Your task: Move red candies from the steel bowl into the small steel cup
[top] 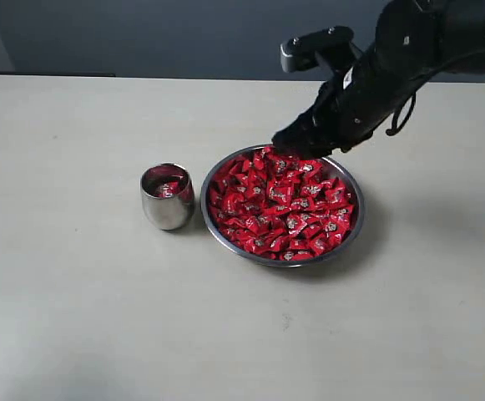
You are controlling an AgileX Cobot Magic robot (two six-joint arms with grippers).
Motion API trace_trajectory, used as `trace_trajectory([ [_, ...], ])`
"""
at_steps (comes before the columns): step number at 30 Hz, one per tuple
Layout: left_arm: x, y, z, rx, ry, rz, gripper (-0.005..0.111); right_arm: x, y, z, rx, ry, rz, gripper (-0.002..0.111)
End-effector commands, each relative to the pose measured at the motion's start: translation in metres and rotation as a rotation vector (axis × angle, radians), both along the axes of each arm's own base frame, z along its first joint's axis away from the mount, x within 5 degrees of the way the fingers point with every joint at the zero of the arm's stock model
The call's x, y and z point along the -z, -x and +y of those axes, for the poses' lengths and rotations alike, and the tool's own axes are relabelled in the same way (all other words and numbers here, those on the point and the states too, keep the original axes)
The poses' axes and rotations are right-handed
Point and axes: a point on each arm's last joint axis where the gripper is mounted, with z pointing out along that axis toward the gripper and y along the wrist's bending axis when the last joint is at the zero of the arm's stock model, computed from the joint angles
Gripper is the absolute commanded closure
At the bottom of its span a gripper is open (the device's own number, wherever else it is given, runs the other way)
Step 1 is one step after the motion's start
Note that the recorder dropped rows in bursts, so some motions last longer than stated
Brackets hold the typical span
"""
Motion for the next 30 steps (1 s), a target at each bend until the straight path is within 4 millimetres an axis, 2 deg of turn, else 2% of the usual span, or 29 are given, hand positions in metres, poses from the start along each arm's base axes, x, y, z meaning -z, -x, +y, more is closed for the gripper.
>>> trace_trajectory([
  [1,0.000,0.000,0.000,-0.002,-0.002,-0.012,0.106,0.011,-0.004,-0.007,-0.024,0.058,-0.022,0.068],
  [9,0.000,0.000,0.000,-0.002,-0.002,-0.012,0.106,0.019,-0.012,0.000,-0.008,0.003,-0.067,0.068],
  [16,0.000,0.000,0.000,-0.002,-0.002,-0.012,0.106,0.017,-0.014,0.005,0.025,-0.071,-0.077,0.068],
  [23,0.000,0.000,0.000,-0.002,-0.002,-0.012,0.106,0.015,-0.011,0.010,-0.024,-0.120,-0.062,0.068],
  [30,0.000,0.000,0.000,-0.002,-0.002,-0.012,0.106,0.011,-0.023,0.020,-0.030,-0.132,-0.060,0.068],
])
